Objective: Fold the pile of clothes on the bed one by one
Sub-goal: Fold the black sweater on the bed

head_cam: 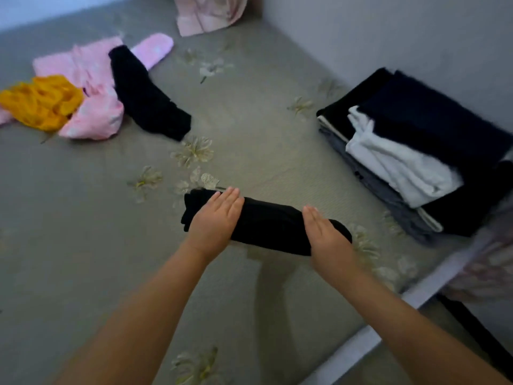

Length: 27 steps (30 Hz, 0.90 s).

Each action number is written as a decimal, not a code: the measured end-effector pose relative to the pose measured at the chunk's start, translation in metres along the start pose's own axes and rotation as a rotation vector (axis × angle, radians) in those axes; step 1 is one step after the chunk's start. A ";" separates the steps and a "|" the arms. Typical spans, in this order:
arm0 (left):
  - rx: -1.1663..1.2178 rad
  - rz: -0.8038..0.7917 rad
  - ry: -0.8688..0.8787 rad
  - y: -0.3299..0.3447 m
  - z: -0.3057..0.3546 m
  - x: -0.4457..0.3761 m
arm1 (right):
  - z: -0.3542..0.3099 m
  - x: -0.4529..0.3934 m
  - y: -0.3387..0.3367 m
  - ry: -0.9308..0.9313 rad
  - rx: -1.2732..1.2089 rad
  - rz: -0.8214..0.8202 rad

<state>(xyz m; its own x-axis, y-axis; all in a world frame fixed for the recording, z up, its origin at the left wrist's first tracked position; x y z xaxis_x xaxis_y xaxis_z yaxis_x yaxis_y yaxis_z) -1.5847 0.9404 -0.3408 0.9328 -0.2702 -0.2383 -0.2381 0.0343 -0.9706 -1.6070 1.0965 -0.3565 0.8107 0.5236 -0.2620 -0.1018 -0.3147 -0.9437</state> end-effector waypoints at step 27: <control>-0.100 -0.371 0.086 0.124 0.132 -0.435 | 0.372 -0.115 -0.028 0.575 0.073 -0.278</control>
<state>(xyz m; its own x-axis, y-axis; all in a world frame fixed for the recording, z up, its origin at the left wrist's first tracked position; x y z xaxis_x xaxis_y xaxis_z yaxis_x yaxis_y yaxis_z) -1.9844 1.1892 -0.3618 0.9354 -0.3264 0.1360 0.0820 -0.1739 -0.9813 -1.9122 1.3398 -0.3747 0.9902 0.0630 0.1250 0.1337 -0.1629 -0.9775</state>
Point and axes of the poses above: each hand's wrist, its own x-axis away from the middle knuckle, its own y-axis out of the palm, z = x × y, the point moved 8 cm from there along -x, towards the middle knuckle, and after that the axes turned 4 degrees about y, right-handed, at the moved point
